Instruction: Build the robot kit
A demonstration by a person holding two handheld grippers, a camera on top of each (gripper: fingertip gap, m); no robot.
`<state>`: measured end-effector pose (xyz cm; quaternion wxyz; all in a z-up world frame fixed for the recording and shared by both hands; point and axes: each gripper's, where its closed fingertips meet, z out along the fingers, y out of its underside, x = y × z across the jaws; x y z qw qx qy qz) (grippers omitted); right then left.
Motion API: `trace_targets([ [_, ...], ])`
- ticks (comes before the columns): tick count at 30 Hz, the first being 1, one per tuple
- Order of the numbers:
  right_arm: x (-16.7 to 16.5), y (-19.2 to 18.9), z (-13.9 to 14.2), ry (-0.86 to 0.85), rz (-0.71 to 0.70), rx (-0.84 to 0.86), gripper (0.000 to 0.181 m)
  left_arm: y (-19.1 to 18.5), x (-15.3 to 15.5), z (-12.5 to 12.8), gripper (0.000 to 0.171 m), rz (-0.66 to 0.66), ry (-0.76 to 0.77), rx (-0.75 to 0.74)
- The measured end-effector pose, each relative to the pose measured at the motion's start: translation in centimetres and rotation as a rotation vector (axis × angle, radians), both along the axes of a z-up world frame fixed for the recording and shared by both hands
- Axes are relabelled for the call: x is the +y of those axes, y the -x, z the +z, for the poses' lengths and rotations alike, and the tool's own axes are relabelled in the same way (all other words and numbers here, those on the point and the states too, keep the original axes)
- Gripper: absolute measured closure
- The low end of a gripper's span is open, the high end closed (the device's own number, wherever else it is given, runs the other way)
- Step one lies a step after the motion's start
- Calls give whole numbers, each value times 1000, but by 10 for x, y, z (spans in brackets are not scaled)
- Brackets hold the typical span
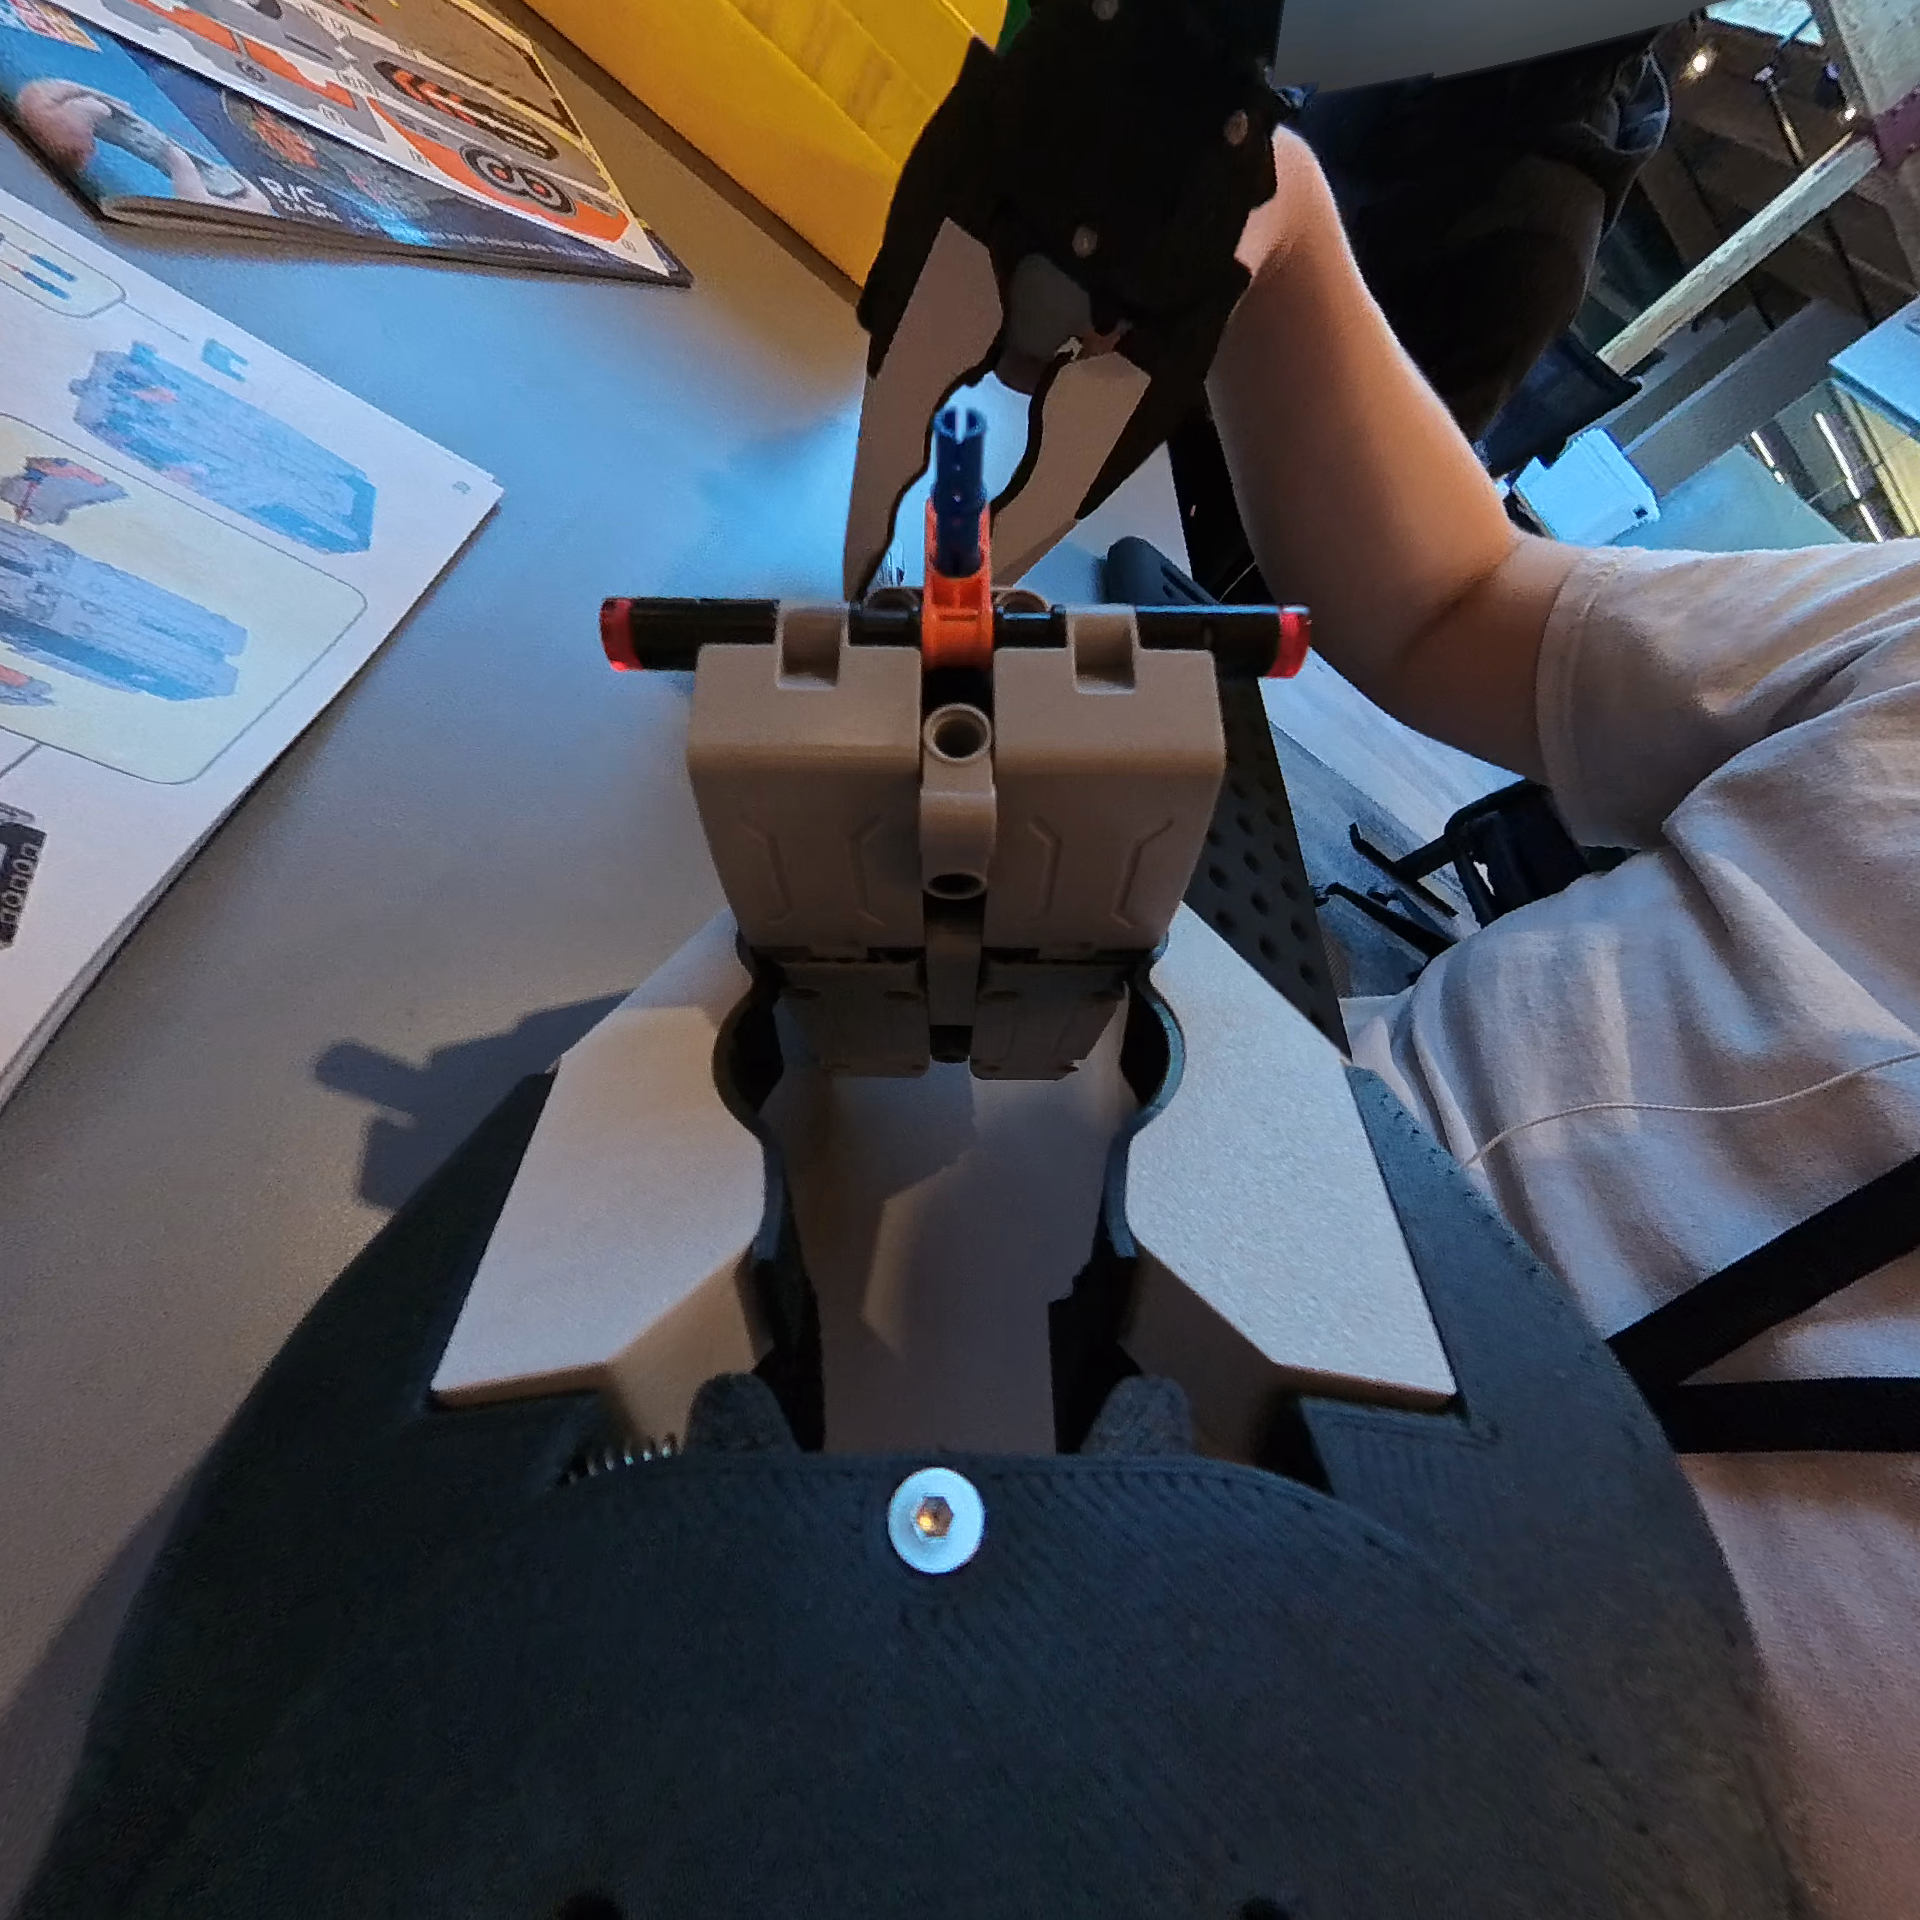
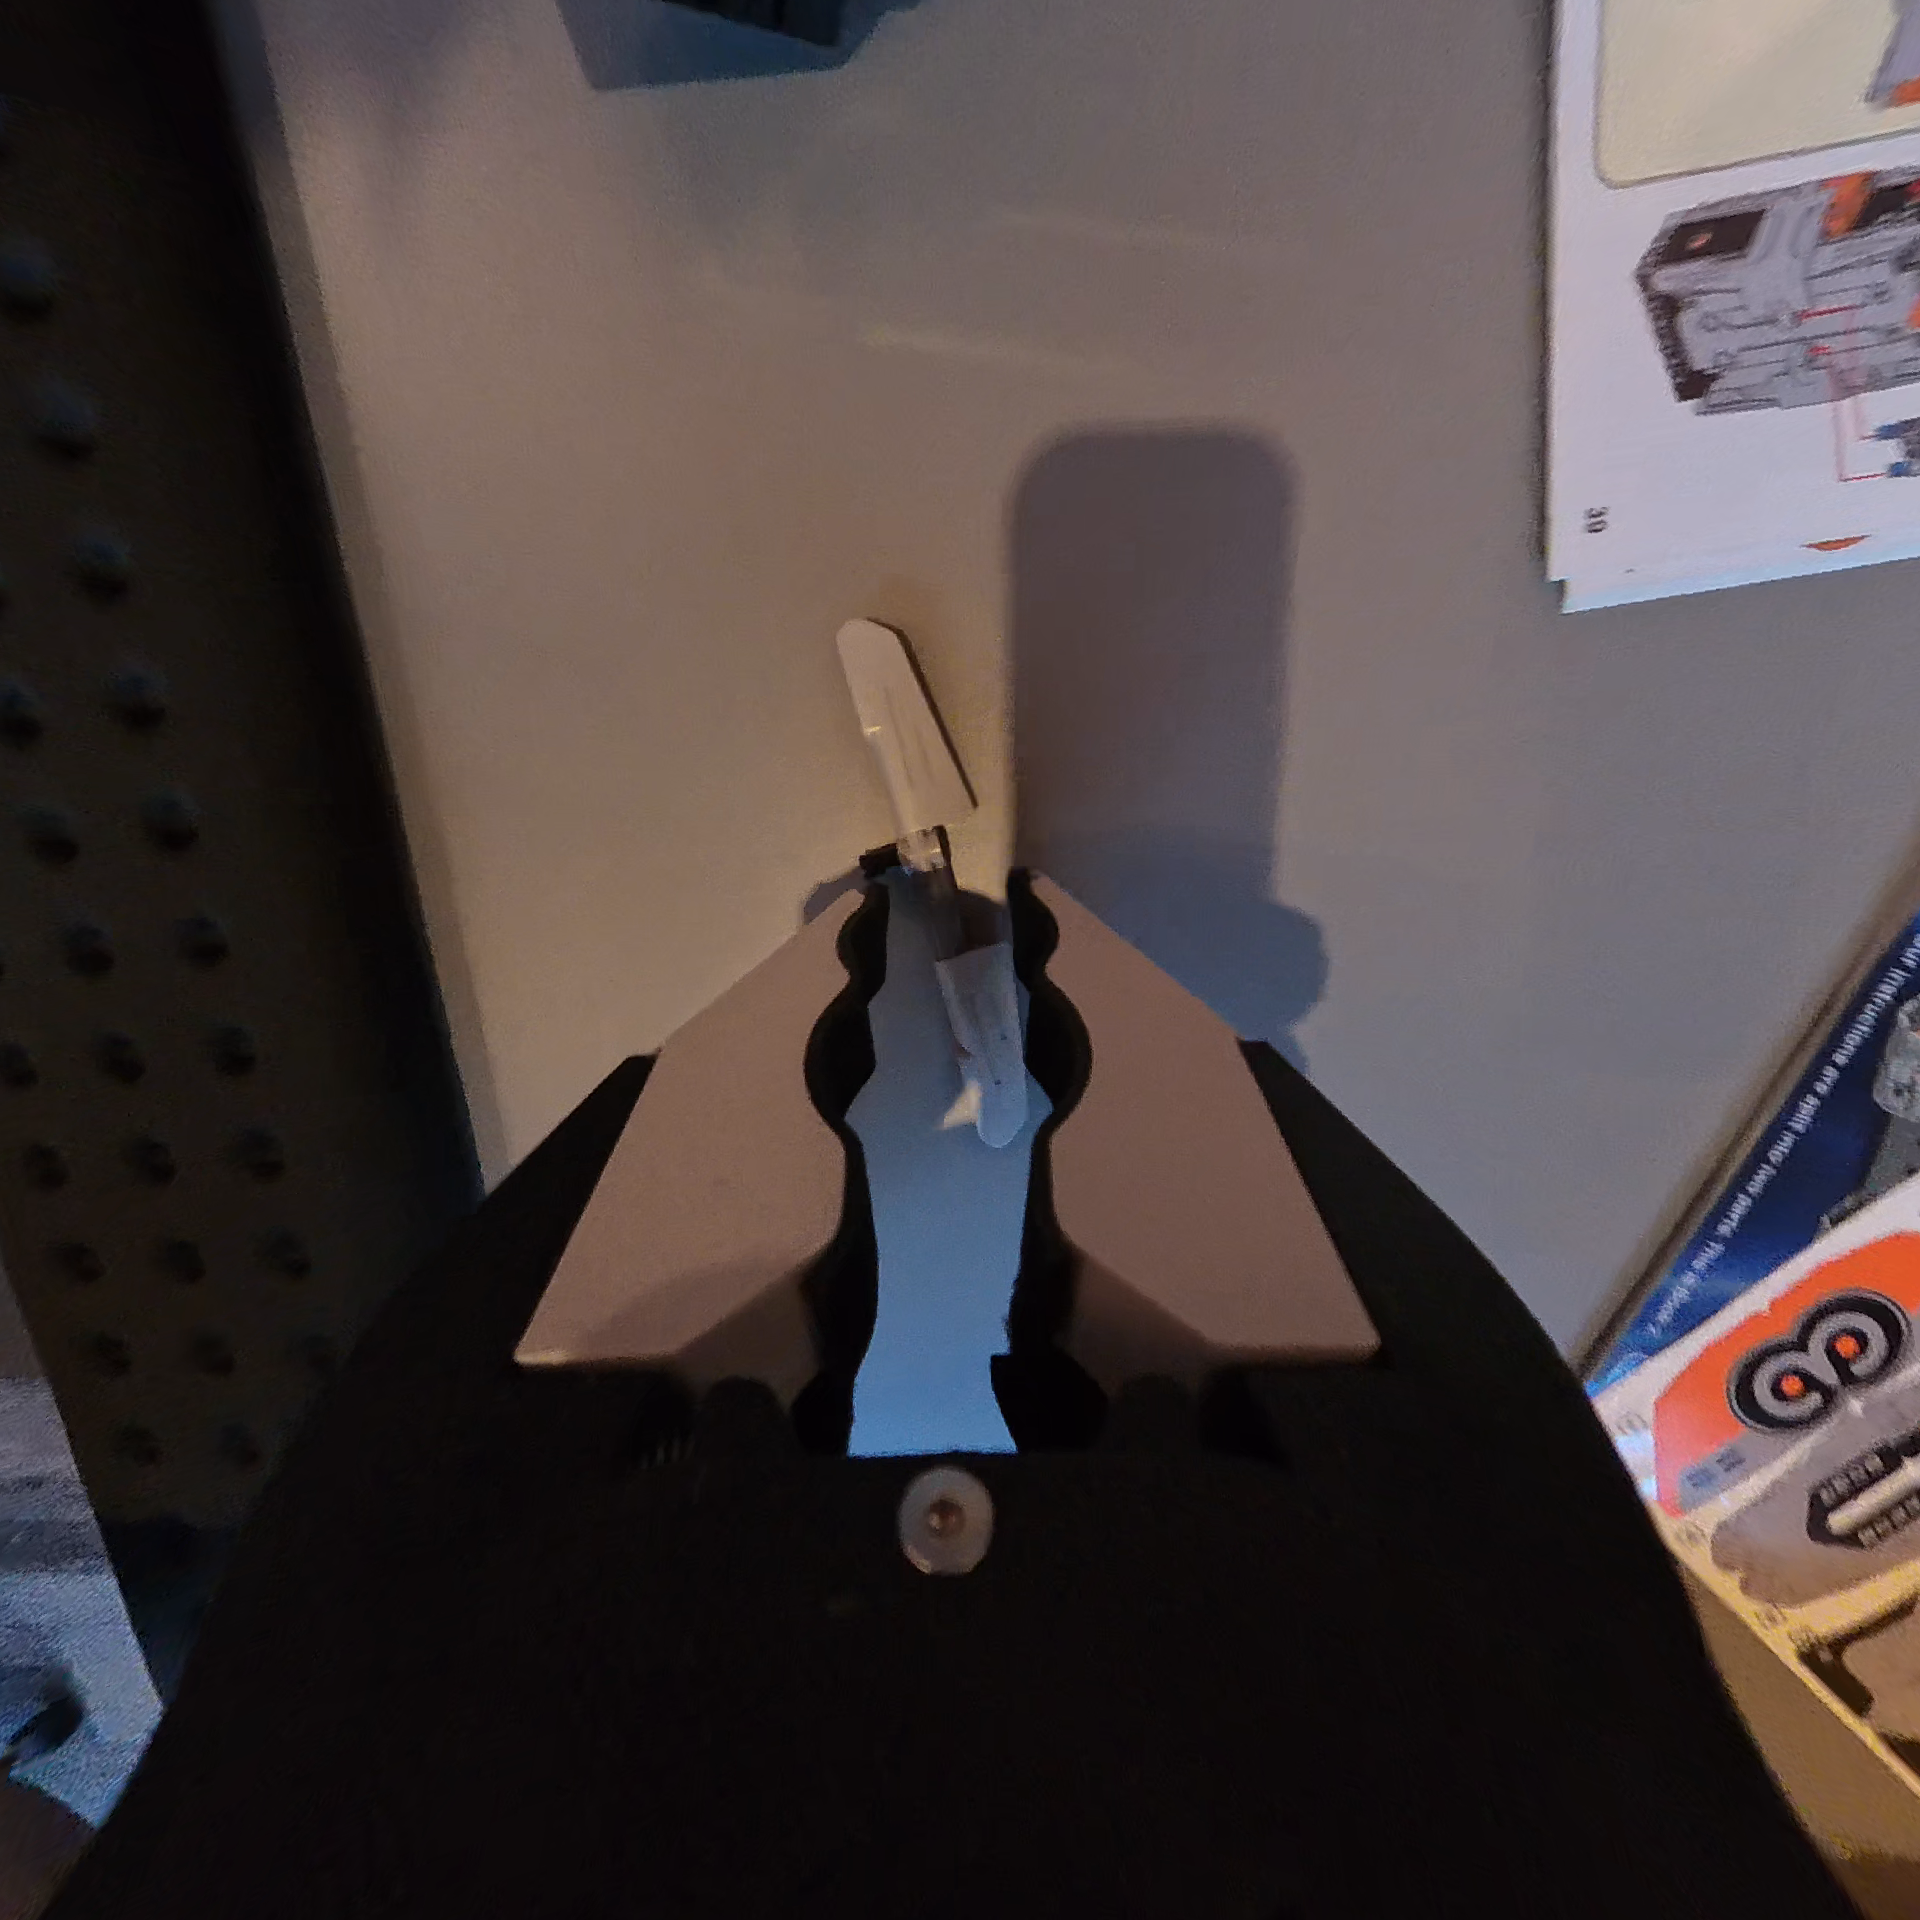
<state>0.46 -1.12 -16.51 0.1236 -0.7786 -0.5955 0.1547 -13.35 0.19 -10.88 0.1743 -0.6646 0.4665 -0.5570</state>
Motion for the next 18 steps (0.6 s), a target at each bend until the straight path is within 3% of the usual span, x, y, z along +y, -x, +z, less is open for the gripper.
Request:
trace_targets([
  [7,-3,1,1,162,62,43,169,1,0,0,107,-3,-53,8],
  [11,-5,-2,0,107,67,7,171,9,18,-2,107,65,-238,55],
  [16,-2,-1,0,20,19,26,175,18,35,-11,107,105,-585,176],
  [18,-2,-2,0,-11,10,29,175,17,33,-11,107,92,-638,181],
])
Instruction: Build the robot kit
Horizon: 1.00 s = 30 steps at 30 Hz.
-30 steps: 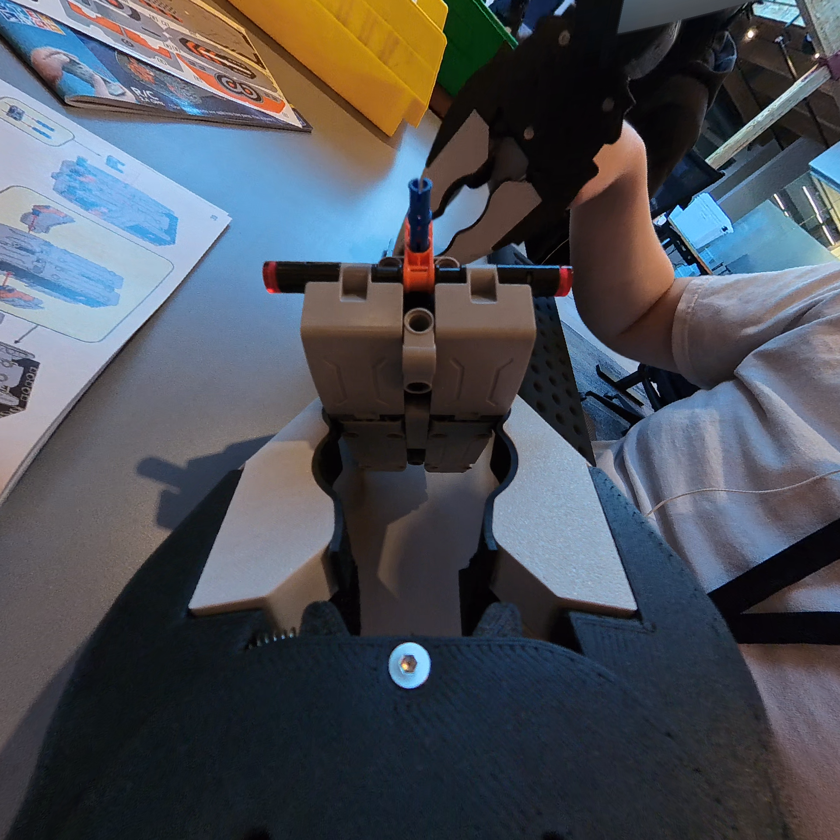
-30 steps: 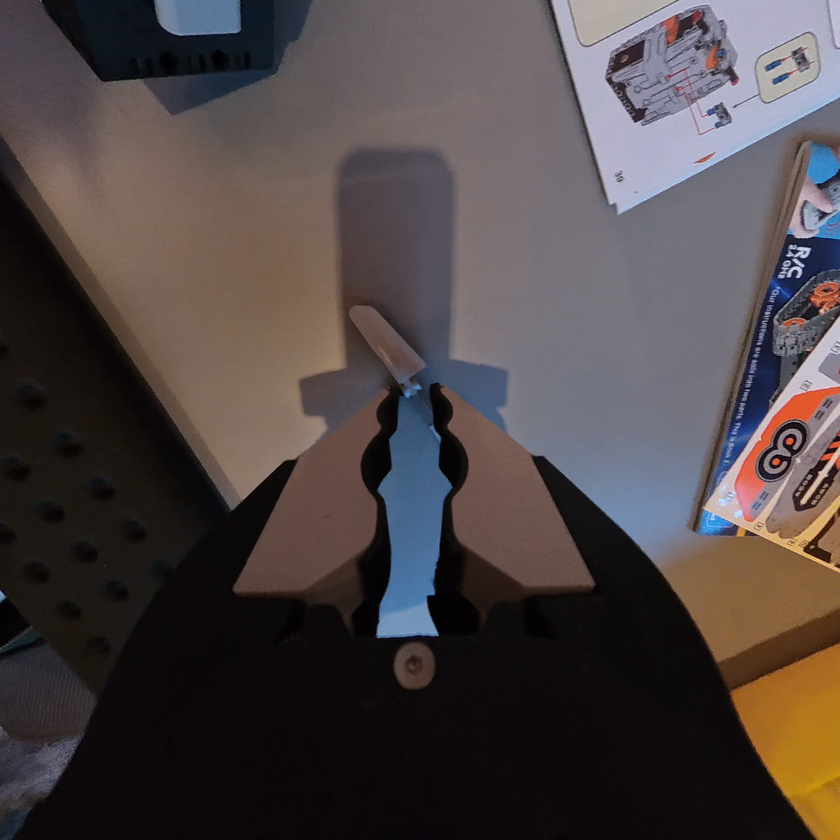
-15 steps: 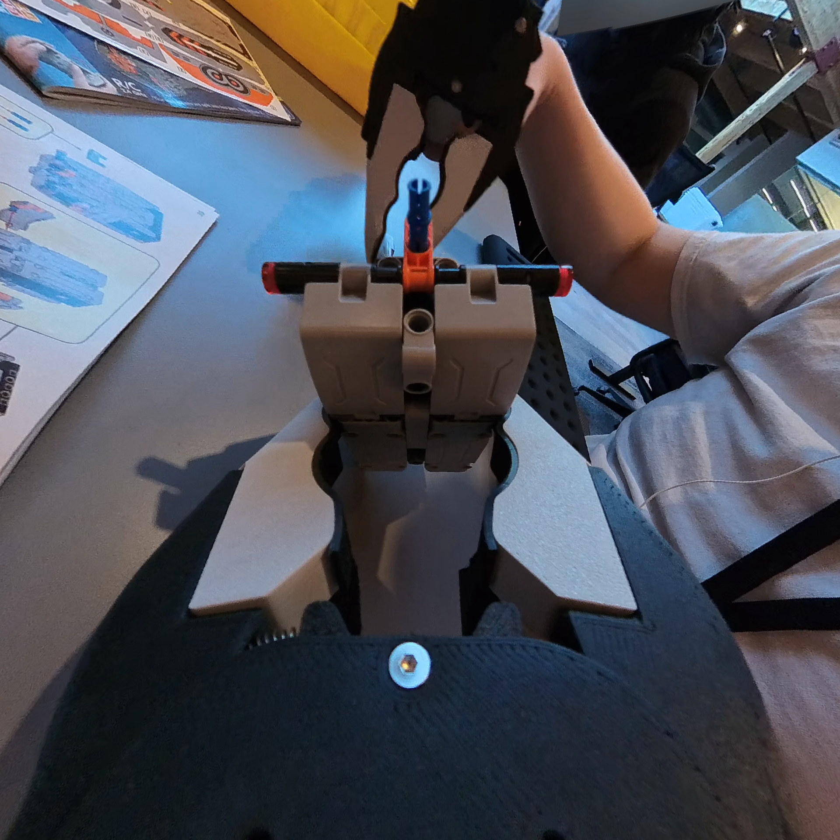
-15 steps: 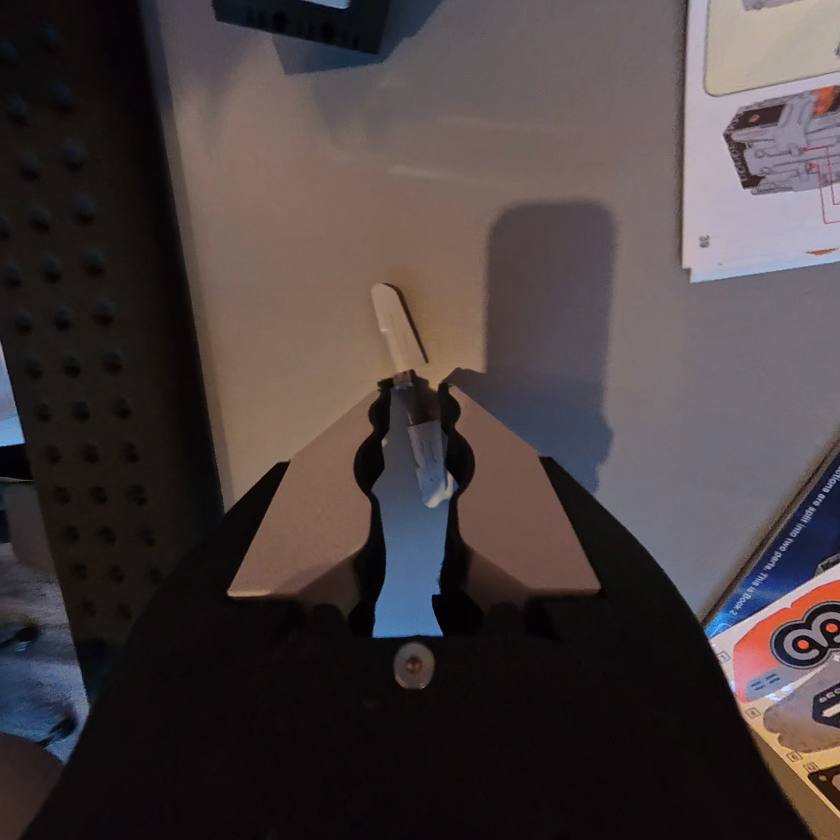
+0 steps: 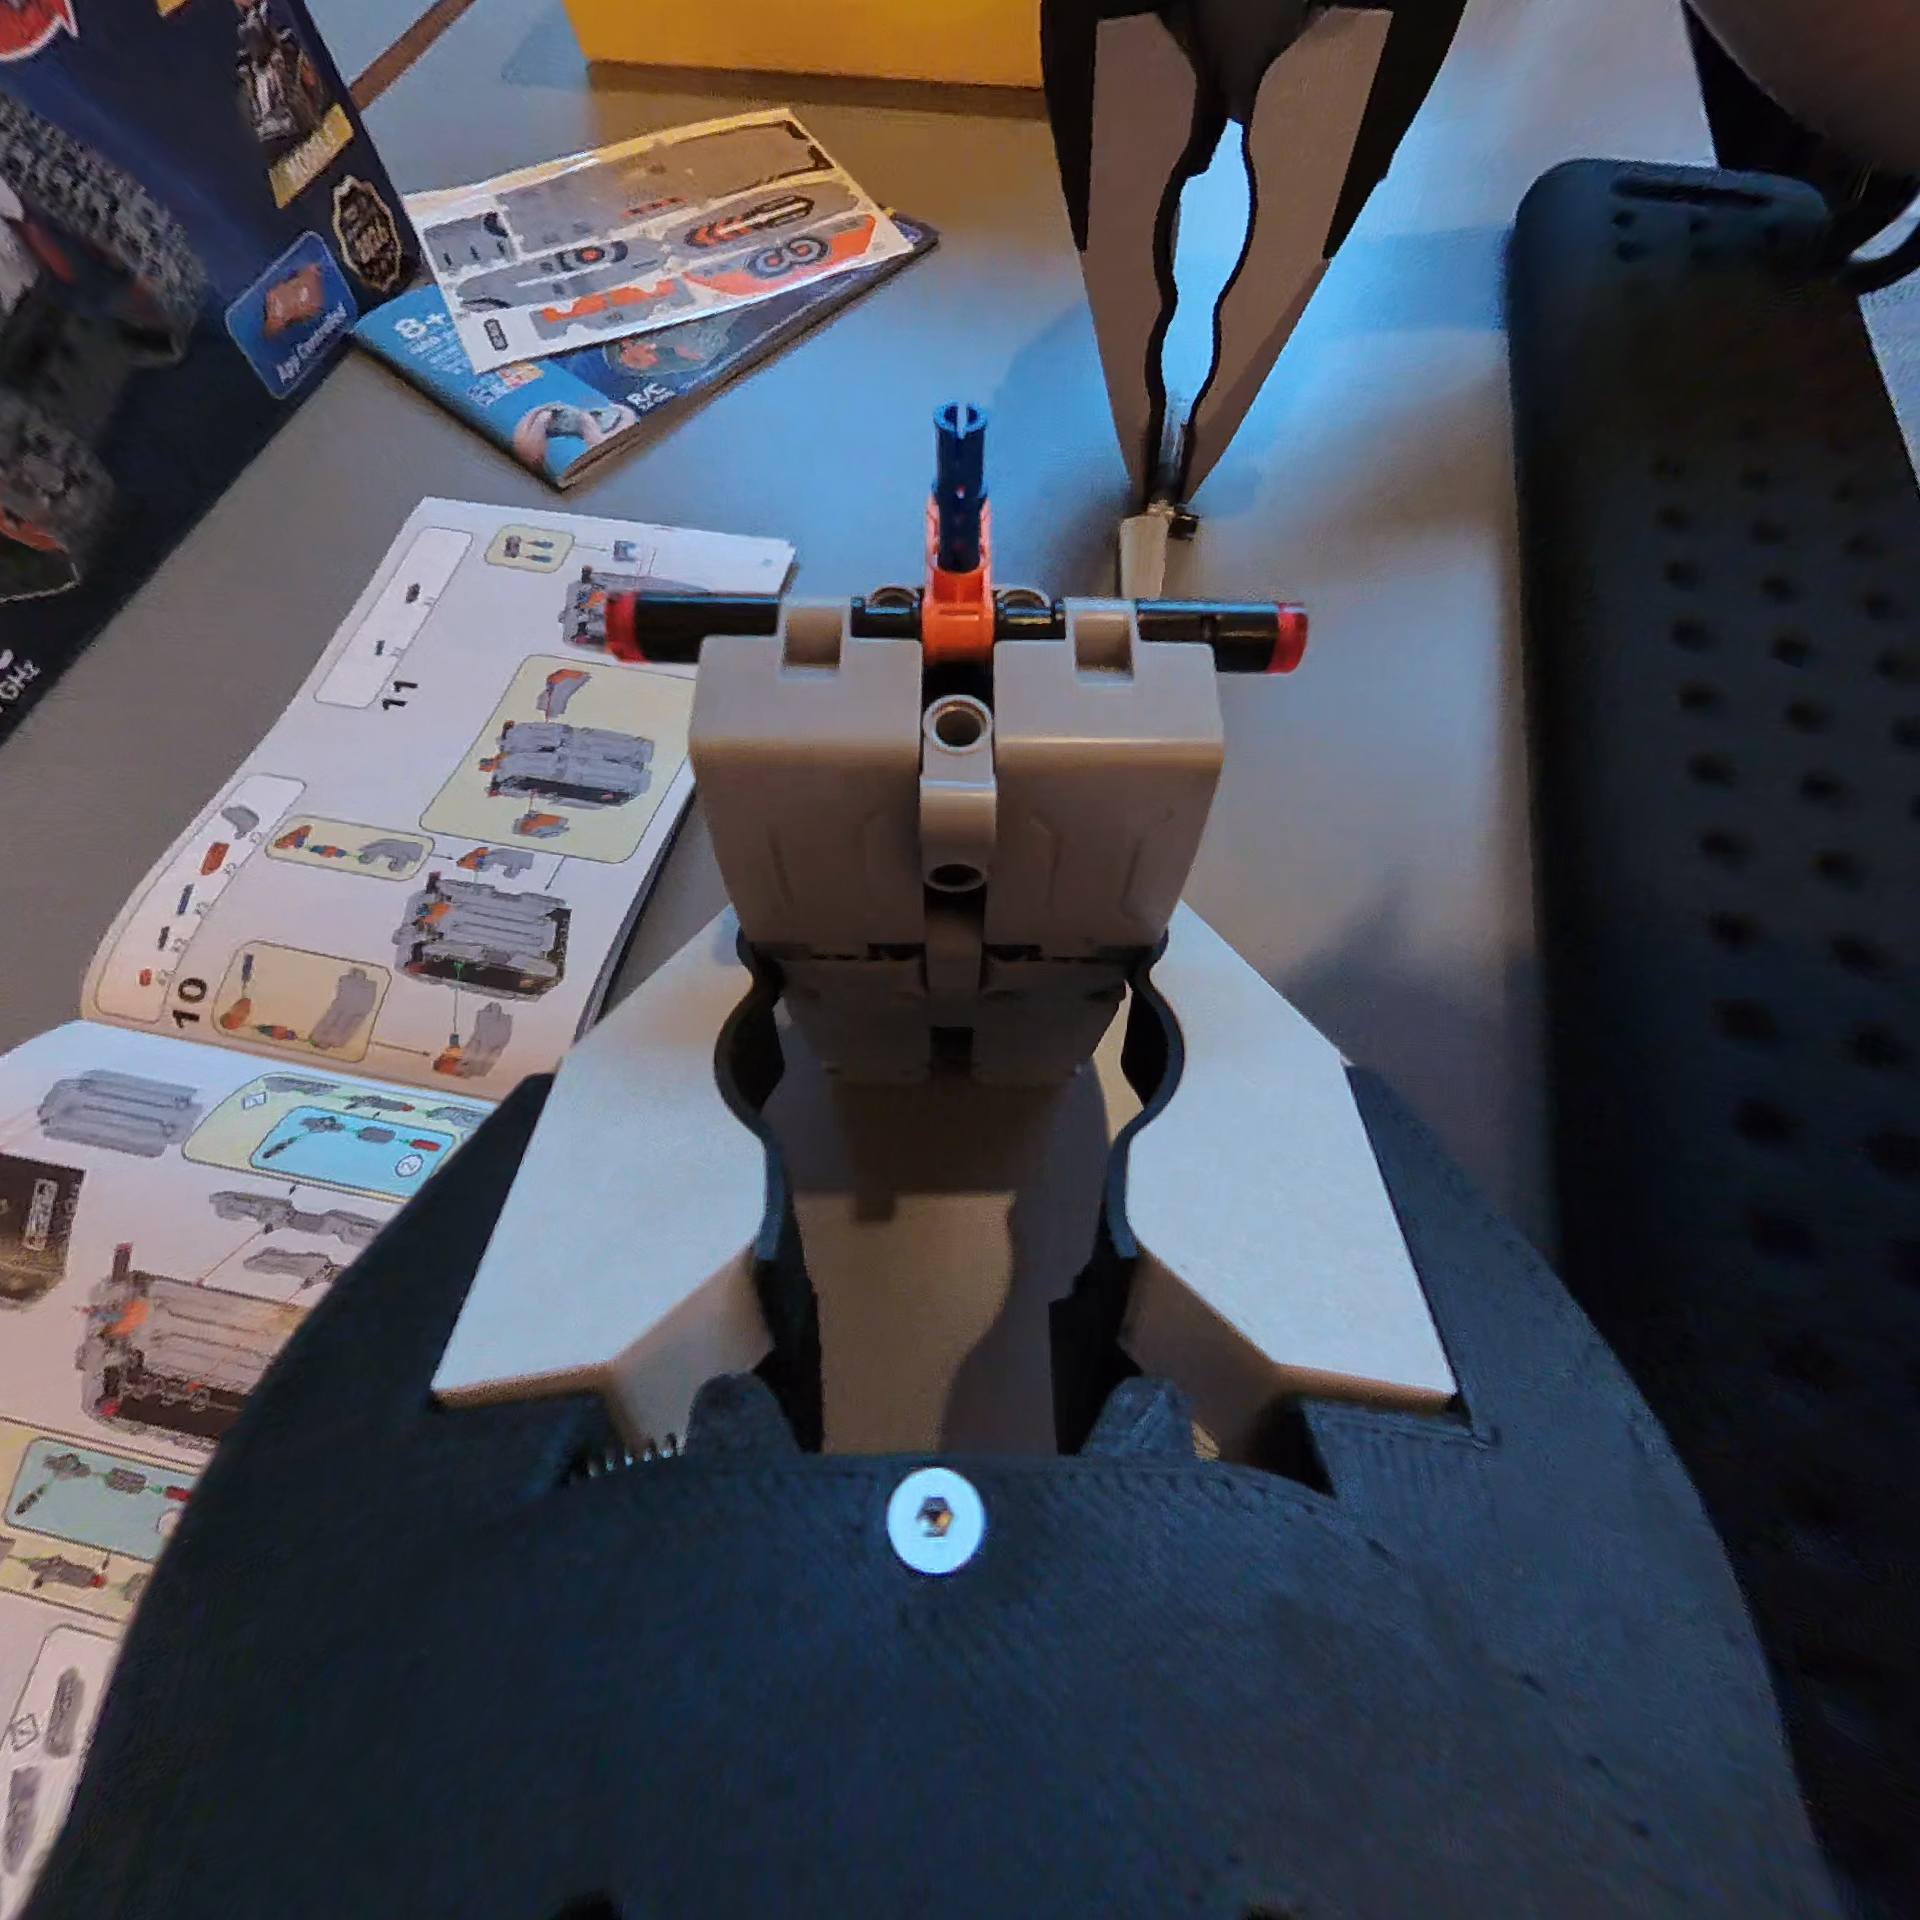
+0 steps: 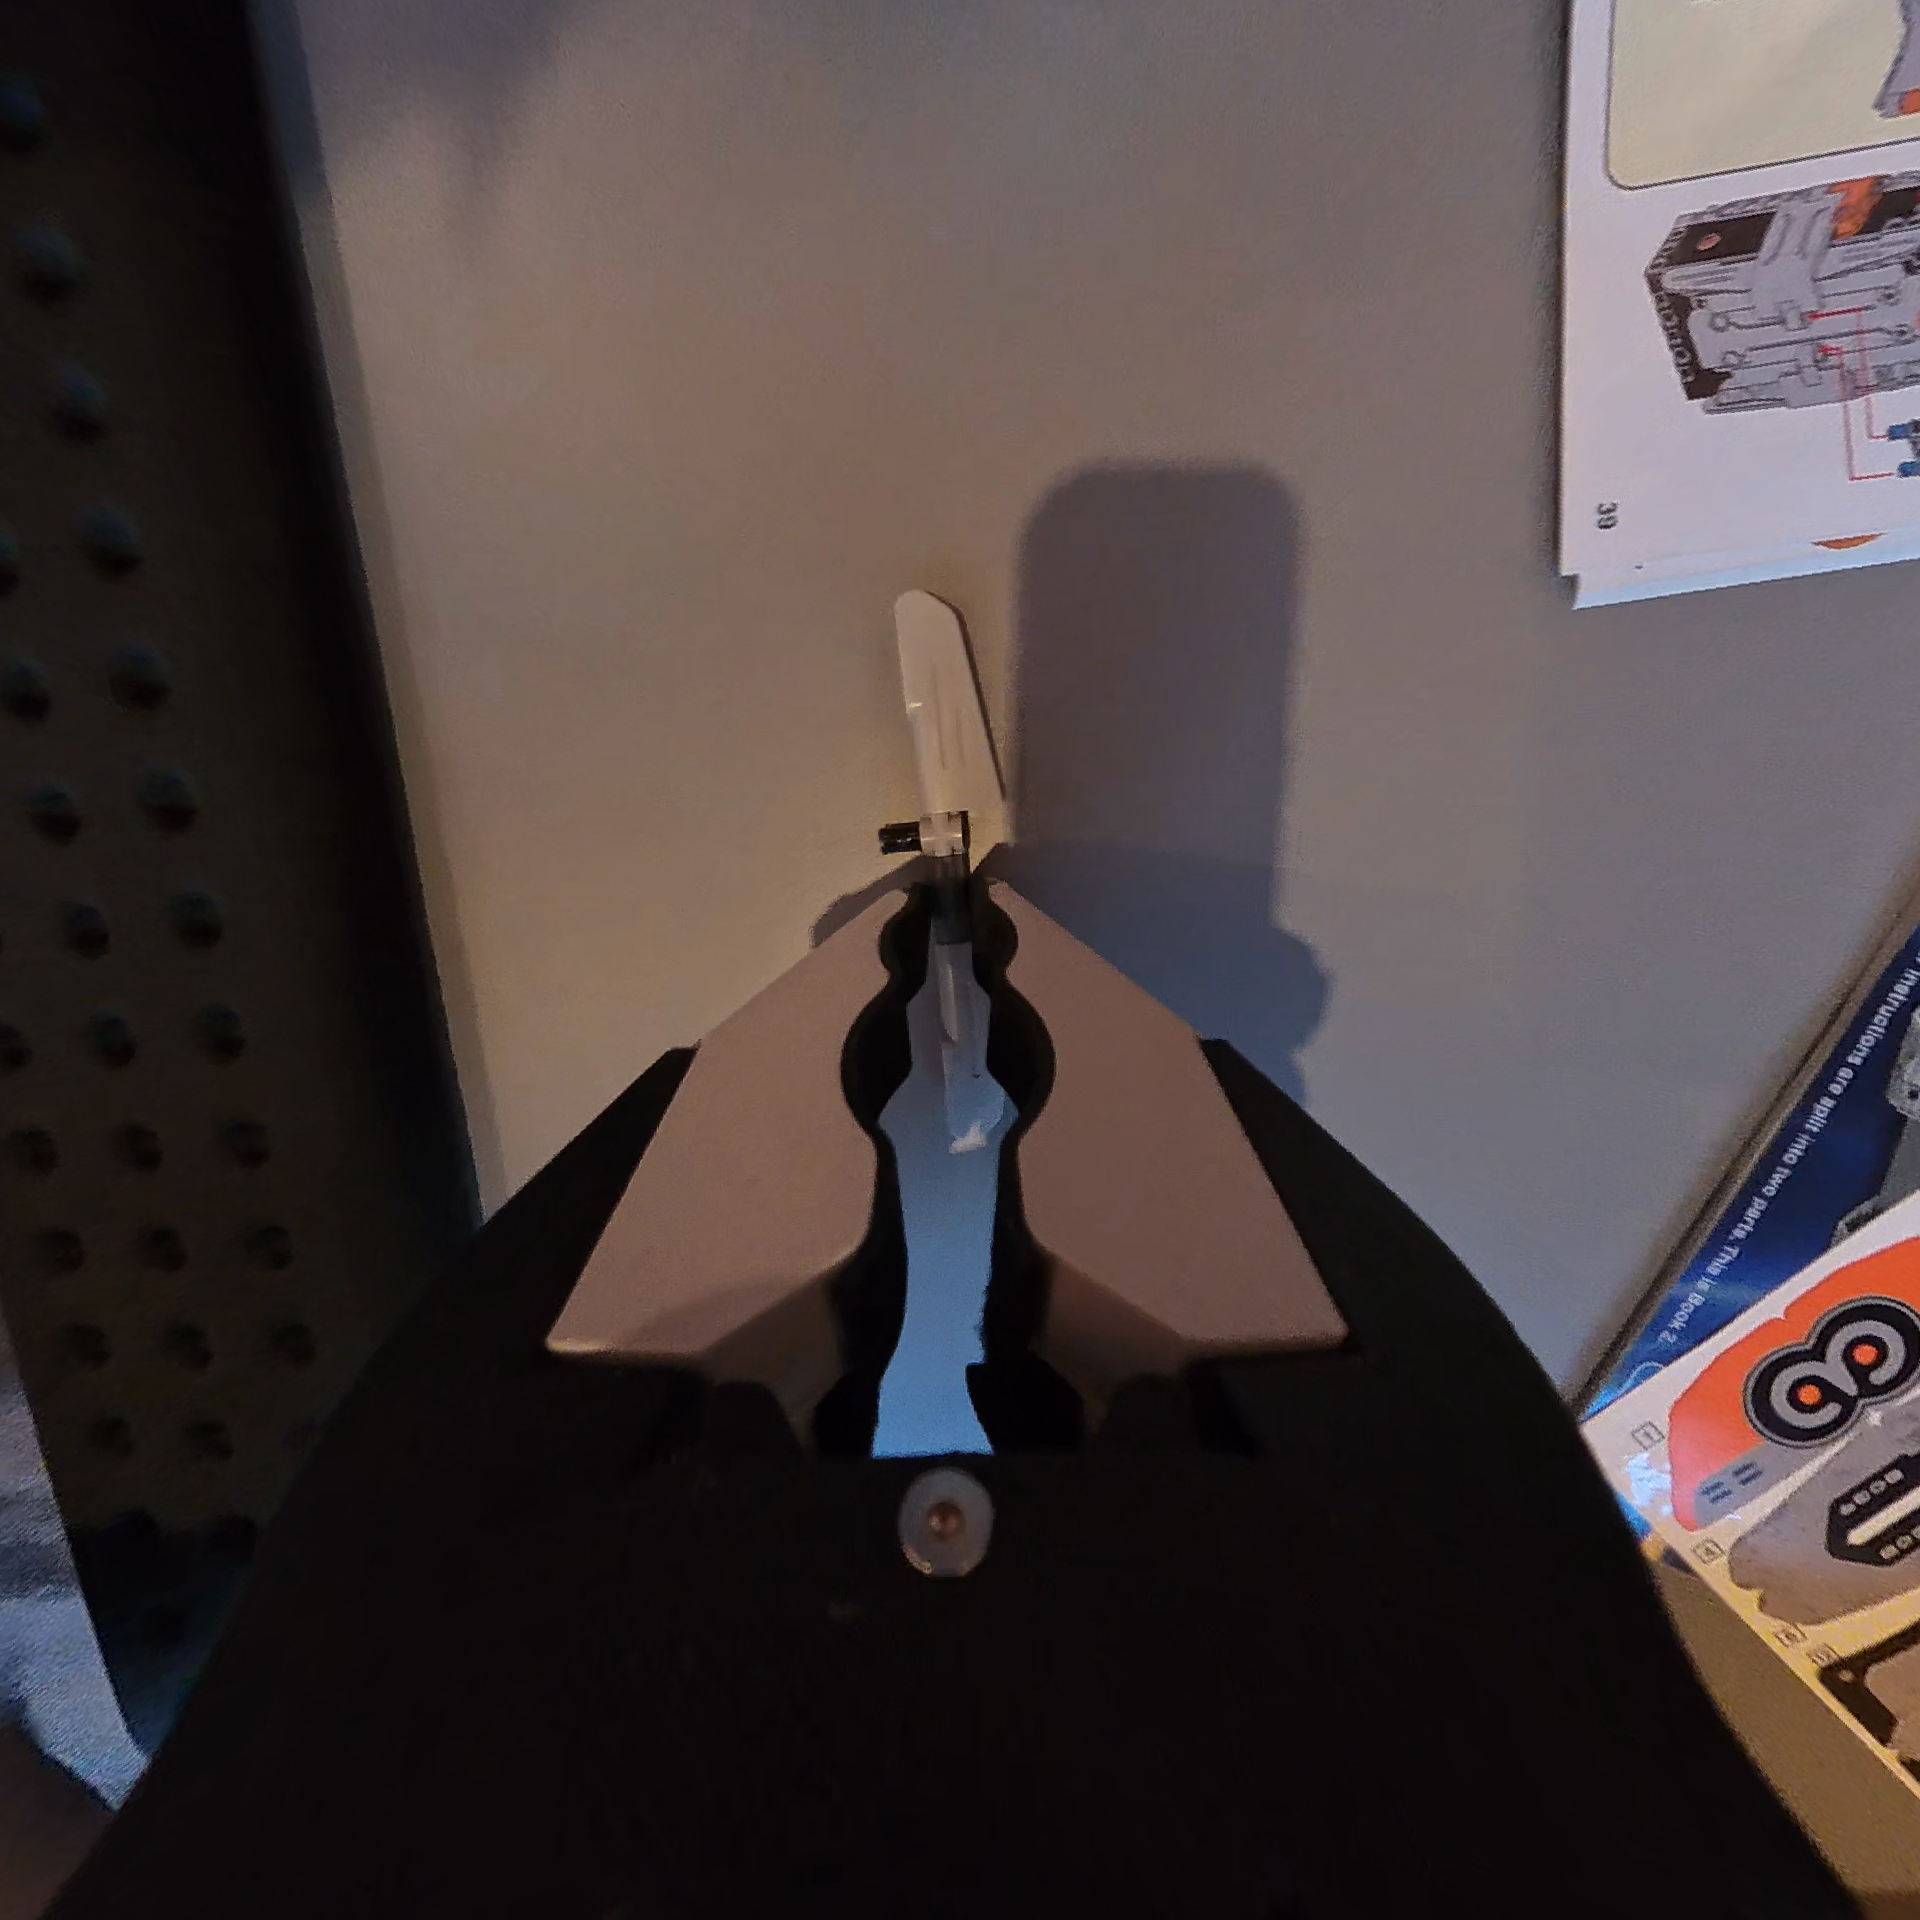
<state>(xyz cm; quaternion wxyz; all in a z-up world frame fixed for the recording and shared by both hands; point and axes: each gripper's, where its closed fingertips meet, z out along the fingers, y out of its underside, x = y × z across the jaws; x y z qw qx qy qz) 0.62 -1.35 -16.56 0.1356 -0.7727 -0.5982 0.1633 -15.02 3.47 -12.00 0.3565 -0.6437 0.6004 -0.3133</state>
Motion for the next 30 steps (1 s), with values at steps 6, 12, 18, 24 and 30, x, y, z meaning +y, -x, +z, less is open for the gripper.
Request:
trace_targets([
  [6,1,1,0,-84,-20,-33,175,-1,-4,0,106,-12,49,-31],
  [12,8,1,5,-246,-126,-28,175,10,-6,24,76,58,97,-137],
  [18,9,32,82,-798,-247,275,176,31,-48,105,128,304,284,-469],
  [24,-15,79,151,-1093,-209,512,176,-22,-84,122,128,311,303,-428],
  [30,-22,97,180,-1206,-198,549,176,-47,-80,144,140,261,359,-531],
])
